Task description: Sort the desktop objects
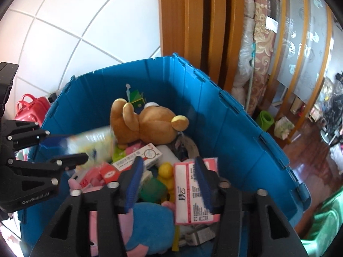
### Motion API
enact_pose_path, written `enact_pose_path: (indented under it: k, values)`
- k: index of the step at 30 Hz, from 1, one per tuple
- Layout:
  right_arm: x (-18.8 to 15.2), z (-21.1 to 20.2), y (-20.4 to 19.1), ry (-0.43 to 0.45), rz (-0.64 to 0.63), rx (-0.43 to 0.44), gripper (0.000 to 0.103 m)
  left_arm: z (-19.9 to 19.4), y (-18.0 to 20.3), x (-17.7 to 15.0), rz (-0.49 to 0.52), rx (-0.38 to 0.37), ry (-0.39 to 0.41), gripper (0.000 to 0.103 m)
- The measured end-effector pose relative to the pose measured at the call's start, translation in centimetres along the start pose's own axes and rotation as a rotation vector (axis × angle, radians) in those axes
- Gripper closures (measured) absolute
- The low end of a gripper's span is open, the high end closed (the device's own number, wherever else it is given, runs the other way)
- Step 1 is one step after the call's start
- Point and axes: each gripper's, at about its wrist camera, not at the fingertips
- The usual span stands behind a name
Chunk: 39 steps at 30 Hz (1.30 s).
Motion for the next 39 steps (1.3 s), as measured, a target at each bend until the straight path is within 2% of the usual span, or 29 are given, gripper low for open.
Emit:
enact_pose_path:
  k: [1, 3, 6, 10, 14, 18, 19, 20, 21, 22, 25, 30, 34, 39]
  values:
    - [-0.1, -0.2, 0.1, 0.003, 0.001, -0.003, 0.027, -0.3, -0.1, 0.0, -0.004, 0.0, 0.01, 0.027]
    - [-0.2, -0.6, 0.1, 0.015, -0.001, -0.017, 0.021, -0.6, -0.3, 0.0, -0.021, -0.005, 0.025, 0.027]
    - [-0.4, -1.3, 0.3, 0.022, 0.004, -0.012, 0.0, -1.8, -0.7, -0.6, -0.048, 0.008, 0.061, 0.027]
    - [-1.0, -2.3, 0.1, 0.034, 0.003, -0.005, 0.0, -4.5, -0.8, -1.9, -0.063, 0.055, 0.158, 0.027]
    - [-1.7, -2.8, -0.2, 0.029, 0.016, 0.016, 0.0, -6.7, -1.2, -3.3, -0.127, 0.039, 0.229, 0.027]
    - [-2.4, -3.4, -0.9, 0.027, 0.015, 0.039, 0.0, -9.0, -0.9, -4.8, -0.206, 0.106, 0.272, 0.027]
    - [-2.6, -3.5, -1.1, 0.029, 0.016, 0.045, 0.0, -9.5, -0.7, -5.4, -0.228, 0.126, 0.291, 0.024]
    - [-2.8, -3.7, -1.3, 0.03, 0.018, 0.052, 0.0, -9.7, -0.6, -5.8, -0.245, 0.141, 0.301, 0.012]
    - [-2.9, -3.9, -1.4, 0.031, 0.021, 0.057, 0.0, -9.5, -0.5, -6.1, -0.257, 0.153, 0.301, 0.003]
    - [-3.1, -4.1, -1.5, 0.031, 0.022, 0.058, 0.0, -9.2, -0.5, -6.2, -0.265, 0.161, 0.295, 0.0]
    - [-3.5, -4.7, -2.1, 0.034, 0.012, 0.04, 0.0, -8.4, -0.8, -6.8, -0.309, 0.142, 0.263, 0.0]
    - [-4.2, -5.9, -2.9, 0.076, -0.022, -0.004, 0.0, -9.3, -0.7, -8.0, -0.38, 0.144, 0.323, 0.0]
    - [-4.5, -6.6, -2.9, 0.101, -0.03, -0.018, 0.0, -9.5, 0.5, -8.0, -0.363, 0.118, 0.32, 0.0]
    - [-4.8, -6.3, -2.3, 0.108, -0.009, -0.024, 0.0, -9.7, 1.6, -7.9, -0.341, 0.135, 0.323, 0.0]
Point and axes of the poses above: each gripper's, at about its wrist camera, not at the fingertips, and z roughly the way its jaws point, y to its right, x to its top, and after that the axes turned 1 degree about y, right-handed
